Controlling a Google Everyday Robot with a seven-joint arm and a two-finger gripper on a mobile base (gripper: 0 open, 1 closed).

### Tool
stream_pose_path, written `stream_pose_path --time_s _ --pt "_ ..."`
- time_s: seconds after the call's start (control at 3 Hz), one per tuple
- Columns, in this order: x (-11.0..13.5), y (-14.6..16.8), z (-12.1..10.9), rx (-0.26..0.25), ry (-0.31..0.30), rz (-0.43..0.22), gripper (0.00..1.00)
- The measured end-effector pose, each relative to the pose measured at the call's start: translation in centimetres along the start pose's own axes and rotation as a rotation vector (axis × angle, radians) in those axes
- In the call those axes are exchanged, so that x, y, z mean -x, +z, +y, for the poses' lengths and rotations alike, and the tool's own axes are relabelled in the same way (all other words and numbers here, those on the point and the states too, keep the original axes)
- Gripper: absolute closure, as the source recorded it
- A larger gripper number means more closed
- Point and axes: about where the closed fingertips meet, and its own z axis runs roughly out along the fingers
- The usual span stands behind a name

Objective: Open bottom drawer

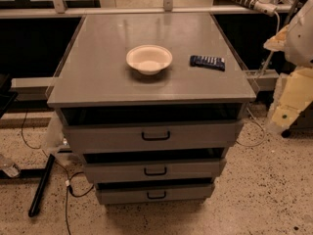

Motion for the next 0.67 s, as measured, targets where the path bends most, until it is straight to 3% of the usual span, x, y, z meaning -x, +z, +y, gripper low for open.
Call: stream_pose_path --time_s 0.33,0.67 --pt "0.0 0.0 0.0 -0.002 -0.002 0.000 0.00" --pt "-0.5 2.5 0.8 0.026 -0.032 -0.036 0.00"
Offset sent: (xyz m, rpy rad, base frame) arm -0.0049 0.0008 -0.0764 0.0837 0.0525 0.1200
